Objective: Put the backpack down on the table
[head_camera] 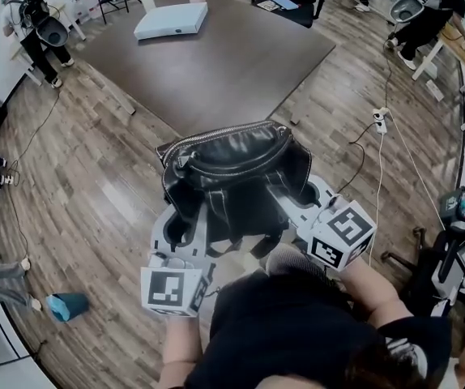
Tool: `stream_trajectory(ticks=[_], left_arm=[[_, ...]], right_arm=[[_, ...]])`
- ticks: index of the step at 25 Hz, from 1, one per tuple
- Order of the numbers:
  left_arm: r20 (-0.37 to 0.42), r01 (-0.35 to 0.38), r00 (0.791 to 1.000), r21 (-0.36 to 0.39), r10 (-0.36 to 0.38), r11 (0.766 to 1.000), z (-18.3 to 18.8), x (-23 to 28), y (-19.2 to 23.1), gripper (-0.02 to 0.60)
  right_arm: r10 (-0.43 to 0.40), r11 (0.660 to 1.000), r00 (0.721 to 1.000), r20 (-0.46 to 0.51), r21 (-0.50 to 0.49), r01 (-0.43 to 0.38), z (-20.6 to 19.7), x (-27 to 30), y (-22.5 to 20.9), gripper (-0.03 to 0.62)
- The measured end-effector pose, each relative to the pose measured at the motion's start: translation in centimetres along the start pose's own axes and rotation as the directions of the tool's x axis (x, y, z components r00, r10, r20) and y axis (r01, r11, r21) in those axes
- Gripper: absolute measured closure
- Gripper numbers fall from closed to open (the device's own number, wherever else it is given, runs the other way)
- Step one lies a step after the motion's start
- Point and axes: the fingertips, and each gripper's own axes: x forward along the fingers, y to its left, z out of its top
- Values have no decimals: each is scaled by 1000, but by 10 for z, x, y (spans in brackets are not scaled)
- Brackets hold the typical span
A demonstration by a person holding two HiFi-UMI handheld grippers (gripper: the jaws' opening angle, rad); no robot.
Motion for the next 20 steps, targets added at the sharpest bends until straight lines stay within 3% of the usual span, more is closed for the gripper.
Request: stream_trajectory(ticks=[5,20], left_arm=[[26,-9,1000,-15,9,1000,10,13,4,483],[51,-102,993,-31,104,994,60,135,13,483]], right_arm=[[13,1000,1000,10,-16,-13,13,11,-14,499],[124,991,992,36,-62,-122,77,67,-133,499]])
